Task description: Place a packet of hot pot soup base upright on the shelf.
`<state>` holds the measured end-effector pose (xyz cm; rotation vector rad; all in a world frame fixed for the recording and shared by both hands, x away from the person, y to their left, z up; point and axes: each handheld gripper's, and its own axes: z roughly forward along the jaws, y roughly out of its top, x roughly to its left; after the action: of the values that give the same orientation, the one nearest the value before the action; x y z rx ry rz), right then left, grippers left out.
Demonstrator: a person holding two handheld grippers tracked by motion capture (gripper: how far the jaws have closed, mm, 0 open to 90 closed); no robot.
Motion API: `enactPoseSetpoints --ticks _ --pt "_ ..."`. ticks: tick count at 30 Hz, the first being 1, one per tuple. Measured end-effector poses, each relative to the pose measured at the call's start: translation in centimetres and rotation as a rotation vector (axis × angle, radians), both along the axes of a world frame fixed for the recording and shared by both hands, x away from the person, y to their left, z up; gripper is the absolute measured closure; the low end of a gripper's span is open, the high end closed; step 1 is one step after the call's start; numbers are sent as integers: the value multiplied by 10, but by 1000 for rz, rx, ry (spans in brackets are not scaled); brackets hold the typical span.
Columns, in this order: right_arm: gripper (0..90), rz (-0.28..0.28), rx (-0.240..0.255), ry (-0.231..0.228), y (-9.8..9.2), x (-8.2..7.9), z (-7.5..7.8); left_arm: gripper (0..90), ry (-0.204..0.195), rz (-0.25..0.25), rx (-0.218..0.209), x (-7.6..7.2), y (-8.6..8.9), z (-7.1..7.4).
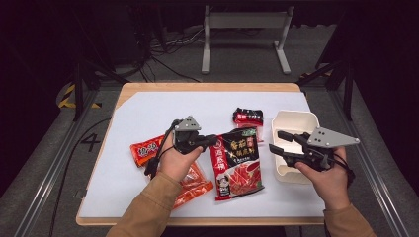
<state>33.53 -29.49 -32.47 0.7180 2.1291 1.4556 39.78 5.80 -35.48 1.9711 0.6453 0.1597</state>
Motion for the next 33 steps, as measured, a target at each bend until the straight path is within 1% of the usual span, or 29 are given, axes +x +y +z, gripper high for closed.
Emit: enactPoseSetpoints --ticks 5,6,7,10,11,12,14,15,21,24,25,26,27,30,33 --pt "432 -3 -4 23 1 -1 0 872 -85 -26 8 -11 -3 13" --pt "432 -3 -4 23 1 -1 0 872 -85 -26 8 -11 -3 13" --pt "426 -1 -5 26 1 -1 1 872 -108 -36 13 -14 -3 17" --pt "403 4 -12 26 4 -2 2 873 -158 -48 21 -24 -6 26" --pt "383 10 -13 37 6 -1 2 873 -171 -52 27 -26 -6 29" --pt "383 10 -13 37 6 -1 2 873 -182 -52 32 -28 -7 31" --pt "364 13 -14 47 8 -1 1 874 -219 -54 41 -34 -8 37" --pt "354 16 -24 50 10 0 1 874 -228 -50 37 -36 -8 39" --pt "315 25 -23 74 16 3 -1 874 -307 -40 11 -46 -9 52" --pt "310 33 -11 85 18 5 1 874 -331 -43 12 -50 -11 57" --pt "309 39 -4 91 20 6 2 874 -327 -43 9 -51 -12 57" --pt "308 42 -2 92 21 6 2 874 -339 -47 14 -51 -13 59" --pt "308 45 -5 91 22 7 3 874 -336 -47 8 -53 -15 59" --pt "307 58 -14 104 28 11 4 874 -344 -55 4 -54 -17 60" --pt "308 72 -25 115 35 14 3 874 -337 -58 -3 -54 -19 60"
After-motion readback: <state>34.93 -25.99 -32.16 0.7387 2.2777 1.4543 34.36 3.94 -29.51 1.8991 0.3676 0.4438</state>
